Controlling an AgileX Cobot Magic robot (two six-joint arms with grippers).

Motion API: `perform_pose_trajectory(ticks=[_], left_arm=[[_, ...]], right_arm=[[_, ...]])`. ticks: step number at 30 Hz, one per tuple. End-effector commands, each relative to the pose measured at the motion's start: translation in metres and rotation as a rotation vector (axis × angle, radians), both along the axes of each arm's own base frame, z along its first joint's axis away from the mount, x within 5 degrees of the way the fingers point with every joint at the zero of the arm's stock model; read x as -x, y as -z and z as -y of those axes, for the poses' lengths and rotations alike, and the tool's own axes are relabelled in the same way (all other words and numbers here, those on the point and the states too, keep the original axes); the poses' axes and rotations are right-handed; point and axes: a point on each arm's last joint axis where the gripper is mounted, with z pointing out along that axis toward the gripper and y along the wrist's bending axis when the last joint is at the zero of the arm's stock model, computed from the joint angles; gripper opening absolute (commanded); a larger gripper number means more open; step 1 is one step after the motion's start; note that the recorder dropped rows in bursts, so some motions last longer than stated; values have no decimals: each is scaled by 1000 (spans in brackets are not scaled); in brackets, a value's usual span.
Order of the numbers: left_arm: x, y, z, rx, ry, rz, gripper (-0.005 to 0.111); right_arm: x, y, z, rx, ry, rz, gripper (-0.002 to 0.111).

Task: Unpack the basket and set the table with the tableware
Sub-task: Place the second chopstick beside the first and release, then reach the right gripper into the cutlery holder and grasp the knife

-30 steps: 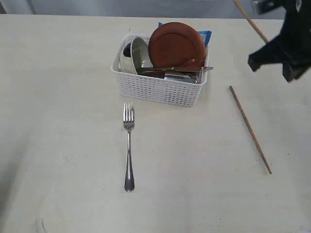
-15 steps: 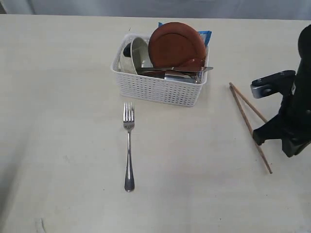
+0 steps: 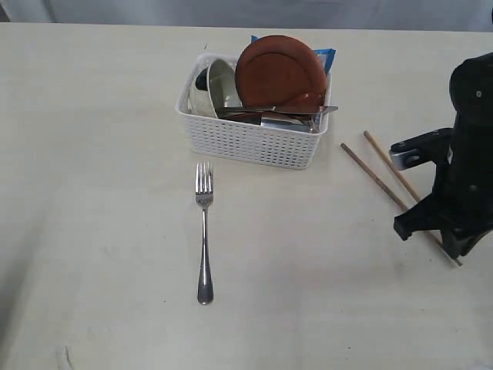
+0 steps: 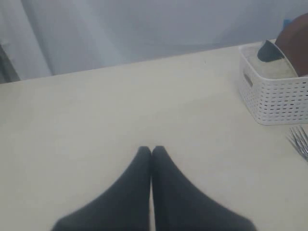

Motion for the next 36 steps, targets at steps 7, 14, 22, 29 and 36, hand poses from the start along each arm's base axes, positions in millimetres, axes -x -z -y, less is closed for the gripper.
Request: perform_pose_trajectory(ticks=[7,14,22,29,36], left_arm=[[0,0,0,3,-2,5,0],[0,0,0,3,-2,5,0],[0,0,0,3,-2,5,0],[0,0,0,3,-2,5,0],[0,0,0,3,-2,5,0]], right_arm=[[-2,1,3,2,-36,10,46],[-6,0,0,-25,-29,38,46],[-43,-65,-40,-242,-117,104,46],[-49,-117,-106,-94,-634,513,46],[-49,-102,-142,132,-833,602,46]])
